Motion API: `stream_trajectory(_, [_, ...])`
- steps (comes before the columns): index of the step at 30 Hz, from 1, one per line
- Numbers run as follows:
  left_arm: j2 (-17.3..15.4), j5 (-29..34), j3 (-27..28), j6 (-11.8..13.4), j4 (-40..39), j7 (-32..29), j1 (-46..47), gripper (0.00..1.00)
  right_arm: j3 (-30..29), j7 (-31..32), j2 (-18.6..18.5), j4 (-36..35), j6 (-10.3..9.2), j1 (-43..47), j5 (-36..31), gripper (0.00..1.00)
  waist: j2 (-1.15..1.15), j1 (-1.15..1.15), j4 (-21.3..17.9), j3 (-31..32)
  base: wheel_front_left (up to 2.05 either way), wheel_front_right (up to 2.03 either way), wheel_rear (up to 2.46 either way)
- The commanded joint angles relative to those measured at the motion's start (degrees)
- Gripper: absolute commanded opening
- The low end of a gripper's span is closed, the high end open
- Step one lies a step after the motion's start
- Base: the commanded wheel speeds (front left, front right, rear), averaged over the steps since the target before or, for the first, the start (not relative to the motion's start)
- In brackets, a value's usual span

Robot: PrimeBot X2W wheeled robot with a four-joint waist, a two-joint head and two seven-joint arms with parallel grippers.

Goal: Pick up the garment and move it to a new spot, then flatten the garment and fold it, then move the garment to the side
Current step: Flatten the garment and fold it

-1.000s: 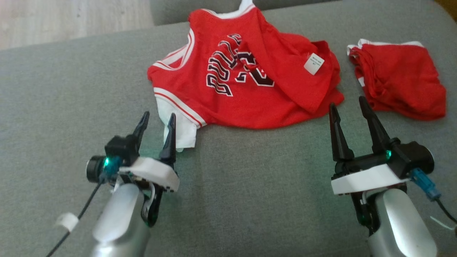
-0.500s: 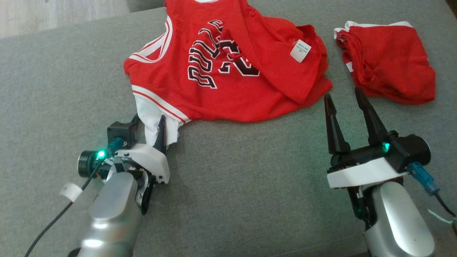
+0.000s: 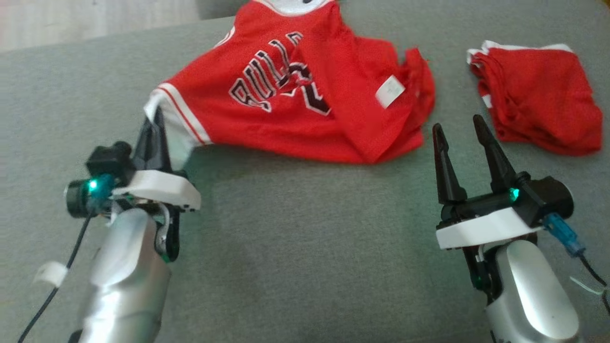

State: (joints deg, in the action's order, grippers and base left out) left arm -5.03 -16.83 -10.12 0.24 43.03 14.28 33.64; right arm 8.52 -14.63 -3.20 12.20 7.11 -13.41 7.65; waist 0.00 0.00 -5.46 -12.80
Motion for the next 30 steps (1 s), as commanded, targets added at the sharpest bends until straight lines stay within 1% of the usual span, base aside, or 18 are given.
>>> stream_trajectory(1, [-2.1,0.0,2.9,0.8,-4.1,0.7,-1.5,0.0,1.3,-0.4,0.3,-1.2,0.37,-0.7,-0.1,1.0,0.0,0.0,1.7,1.3,0.0,0.0,0.0])
stream_trajectory(4, [-2.1,0.4,4.7,1.6,-9.2,0.7,-5.7,0.0,1.6,-0.4,0.3,-0.2,0.37,-0.3,0.1,1.0,0.0,0.0,3.5,2.6,0.0,0.0,0.0])
stream_trajectory(7, [-2.1,0.9,5.6,1.8,-12.5,0.7,-9.8,0.0,2.0,-0.4,0.3,0.6,0.37,0.1,0.3,1.0,0.0,0.0,5.2,3.8,0.0,0.0,0.0])
stream_trajectory(9, [-1.9,1.3,5.8,2.0,-13.8,0.7,-12.3,0.0,2.2,-0.4,0.3,1.3,0.37,0.4,0.5,1.0,0.0,0.0,6.1,4.4,0.0,0.0,0.0])
stream_trajectory(11, [-1.6,1.5,5.1,1.5,-13.6,0.7,-14.5,0.0,2.1,-0.4,0.3,1.9,0.37,0.6,0.7,1.0,0.0,0.0,7.0,4.9,0.0,0.0,0.0])
stream_trajectory(12, [-1.5,1.8,4.4,1.2,-13.1,0.7,-15.3,0.47,2.2,-0.4,0.3,2.3,0.37,0.7,0.9,1.0,0.0,0.0,7.4,5.1,0.0,0.0,0.0])
stream_trajectory(13, [-1.5,2.1,4.1,1.3,-12.9,0.7,-15.7,1.0,2.3,-0.4,0.3,2.8,0.37,0.8,1.0,1.0,0.0,0.0,7.8,5.1,0.0,0.0,0.0])
stream_trajectory(16, [-1.3,3.5,2.9,1.3,-14.0,0.7,-16.0,1.0,2.6,-0.4,0.3,4.1,0.37,0.6,1.1,1.0,0.0,0.0,8.7,5.3,0.0,0.0,0.0])
stream_trajectory(20, [0.0,4.5,1.8,0.8,-19.1,0.7,-17.1,1.0,2.4,-0.4,0.3,5.0,0.37,0.6,1.1,1.0,0.0,0.0,10.0,5.6,0.0,0.0,0.0])
stream_trajectory(25, [1.3,5.1,0.6,0.3,-25.4,0.7,-20.7,1.0,2.5,-0.4,0.3,5.9,0.37,0.4,1.0,1.0,0.0,0.0,10.9,5.9,0.0,0.0,0.0])
stream_trajectory(30, [1.9,5.5,-0.9,-0.4,-27.8,0.7,-22.8,1.0,2.3,-0.4,0.3,7.2,0.37,0.0,0.1,1.0,0.0,0.0,12.2,5.9,0.0,0.0,0.0])
